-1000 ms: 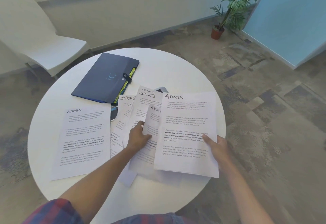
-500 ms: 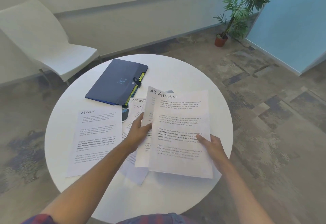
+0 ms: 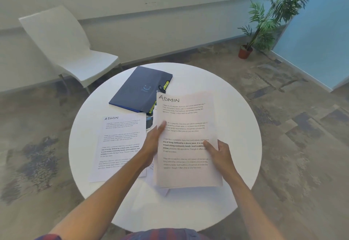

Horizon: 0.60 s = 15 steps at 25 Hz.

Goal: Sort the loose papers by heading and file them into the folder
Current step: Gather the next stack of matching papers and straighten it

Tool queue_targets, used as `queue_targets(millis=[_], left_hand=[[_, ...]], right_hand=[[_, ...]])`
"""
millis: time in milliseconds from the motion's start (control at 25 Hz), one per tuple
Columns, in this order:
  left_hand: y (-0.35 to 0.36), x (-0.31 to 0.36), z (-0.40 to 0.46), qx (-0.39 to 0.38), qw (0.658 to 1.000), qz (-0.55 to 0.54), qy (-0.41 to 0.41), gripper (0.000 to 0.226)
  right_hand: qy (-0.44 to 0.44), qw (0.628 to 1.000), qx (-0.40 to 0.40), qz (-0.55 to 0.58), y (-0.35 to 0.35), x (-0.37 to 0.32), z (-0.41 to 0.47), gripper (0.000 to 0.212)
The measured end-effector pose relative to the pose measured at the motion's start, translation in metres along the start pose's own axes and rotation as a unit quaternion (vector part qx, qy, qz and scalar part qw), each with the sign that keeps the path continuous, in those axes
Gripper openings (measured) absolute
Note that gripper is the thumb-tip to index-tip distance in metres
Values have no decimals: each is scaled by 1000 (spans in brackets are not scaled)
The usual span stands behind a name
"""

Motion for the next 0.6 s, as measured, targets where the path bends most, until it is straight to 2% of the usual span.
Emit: queue_targets(millis=[80,160,240,280,400,600], left_hand=[[-15,-6,-4,6,1000,27,2,31],[-27,-11,-6,6,999,37,-3,27],[-35,-10,-9,3,999,42,2,24],[-39,-8,-10,4,999,48,8,23],[-43,-4,-15,6,998,49,28,20],[-49,1,-18,17,997,51,55,22]], right_hand=[[-45,998,1,-38,9,-7,-5,19],[-79,996,-1,-38,18,-15,-10,45],[-56,998,12,20,19,-19,-10,73],[-33,998,19,56,19,-21,-8,76],[19,990,-18,138,34,-30,-1,45],[-6,995,0,100,48,-35,-1,15]])
Point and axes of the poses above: each hand's wrist, its own z-axis towards the middle knuckle, its own y-axis out of the palm, x = y × z, the point moved 9 cm from there along z, towards the middle knuckle, and after that the axes turned 10 degrees about z, right-handed, at the moved point
